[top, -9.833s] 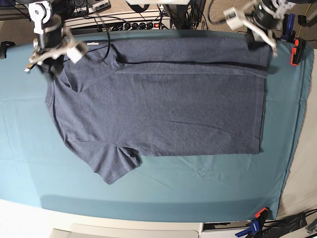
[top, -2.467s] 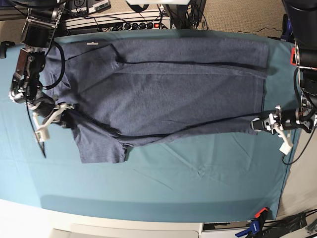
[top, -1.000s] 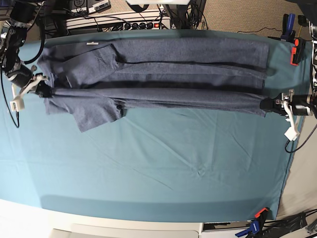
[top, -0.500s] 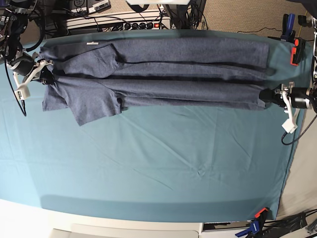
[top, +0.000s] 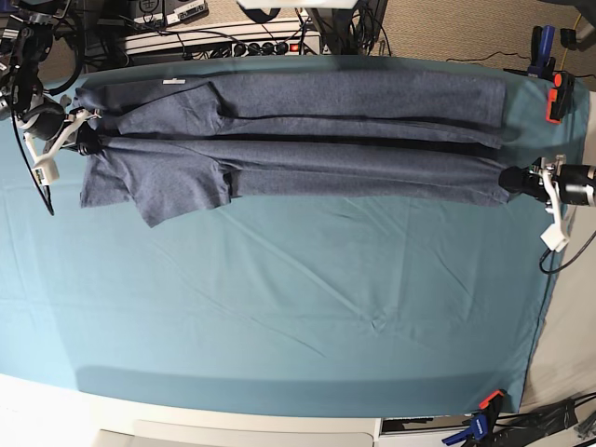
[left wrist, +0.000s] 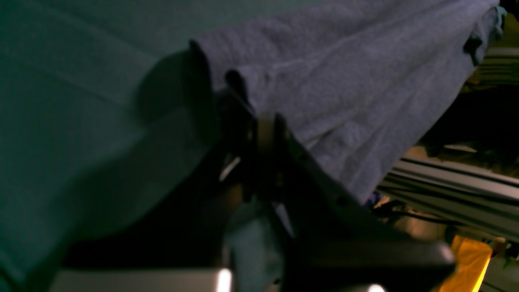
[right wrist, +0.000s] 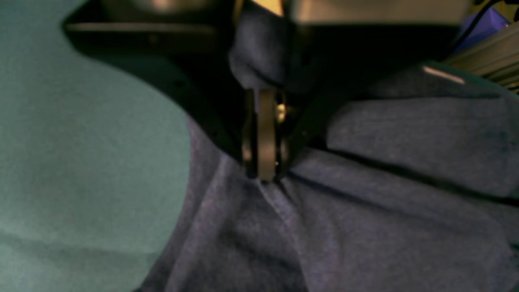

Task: Fold the T-shirt properly
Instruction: 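Lower the folded hem and press it along the collar edge with both grippers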

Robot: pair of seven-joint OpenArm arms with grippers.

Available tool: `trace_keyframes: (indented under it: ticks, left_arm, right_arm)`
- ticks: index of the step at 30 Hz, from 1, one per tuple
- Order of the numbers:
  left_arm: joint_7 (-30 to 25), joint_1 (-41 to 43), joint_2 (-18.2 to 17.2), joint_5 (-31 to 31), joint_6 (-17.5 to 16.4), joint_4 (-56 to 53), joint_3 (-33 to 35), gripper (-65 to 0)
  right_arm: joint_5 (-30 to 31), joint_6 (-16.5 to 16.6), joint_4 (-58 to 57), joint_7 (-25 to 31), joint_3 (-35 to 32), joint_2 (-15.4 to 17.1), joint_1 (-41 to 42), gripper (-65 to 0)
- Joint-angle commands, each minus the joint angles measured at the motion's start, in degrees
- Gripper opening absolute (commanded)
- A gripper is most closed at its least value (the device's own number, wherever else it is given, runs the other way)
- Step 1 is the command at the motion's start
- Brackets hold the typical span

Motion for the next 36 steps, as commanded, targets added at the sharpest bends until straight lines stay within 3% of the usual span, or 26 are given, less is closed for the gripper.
trace_keyframes:
  ticks: [1,10,18,30,34,35,36]
  left_arm:
    - [-0.2,-0.9,-2.0,-0.3,-0.3,0.5,-0.6,-65.0]
    - [0.1,-0.8,-2.1,-0.3,-0.3,0.5,-0.6,-65.0]
    - [0.2,-0.7,-2.2,-0.3,-0.3,3.2,-0.6,-65.0]
    - [-0.3,3.9,-3.3,-0.3,-0.3,5.6,-0.6,-65.0]
    - [-0.3,3.9,-3.3,-0.3,-0.3,5.6,-0.6,-65.0]
    - [-0.3,3.9,-3.3,-0.3,-0.3,5.6,-0.6,-65.0]
    - [-0.3,3.9,-3.3,-0.3,-0.3,5.6,-0.6,-65.0]
  right_arm:
    - [-0.7,-0.2,0.9,0.5,0.9,1.7,0.3,-65.0]
    - [-2.1,-0.2,0.9,0.4,5.7,1.7,-0.9,-65.0]
    - [2.1,-0.2,1.0,-0.1,11.4,1.7,-5.7,-65.0]
    - [4.7,-0.2,1.0,-0.8,11.7,1.4,-6.2,-65.0]
    - [9.8,-0.2,1.0,-4.4,11.7,1.4,-6.2,-65.0]
    - [11.3,-0.2,1.0,-5.7,11.7,1.2,-6.2,-61.9]
    - [12.7,-0.2,1.0,-6.5,11.7,0.9,-6.2,-54.7]
